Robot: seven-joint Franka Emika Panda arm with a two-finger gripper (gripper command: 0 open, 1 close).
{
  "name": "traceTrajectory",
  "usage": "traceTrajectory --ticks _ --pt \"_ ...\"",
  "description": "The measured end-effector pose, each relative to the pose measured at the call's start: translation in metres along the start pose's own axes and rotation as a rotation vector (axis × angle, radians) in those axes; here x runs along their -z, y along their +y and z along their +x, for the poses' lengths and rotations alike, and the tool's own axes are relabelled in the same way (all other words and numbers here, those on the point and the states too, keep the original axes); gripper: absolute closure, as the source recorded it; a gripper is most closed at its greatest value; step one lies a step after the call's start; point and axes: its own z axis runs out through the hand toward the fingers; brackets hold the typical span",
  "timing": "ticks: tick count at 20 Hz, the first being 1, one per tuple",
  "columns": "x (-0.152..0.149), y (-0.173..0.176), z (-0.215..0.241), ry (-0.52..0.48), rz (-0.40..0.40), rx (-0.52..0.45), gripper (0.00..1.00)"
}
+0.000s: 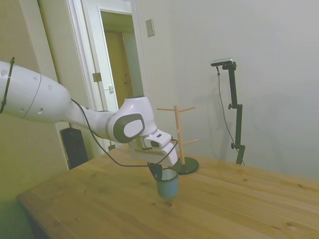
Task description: Unload the mug
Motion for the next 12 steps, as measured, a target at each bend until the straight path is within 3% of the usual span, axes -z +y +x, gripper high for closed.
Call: traceTrajectory --ticks 10,11,12 --pt "-0.032 0.002 0.001 -0.018 -0.02 -0.004 1.0" --pt "-0.032 0.002 0.001 -0.019 -0.019 -0.005 0.0" --pt "-0.032 0.002 0.001 -0.02 -0.018 -0.006 0.0"
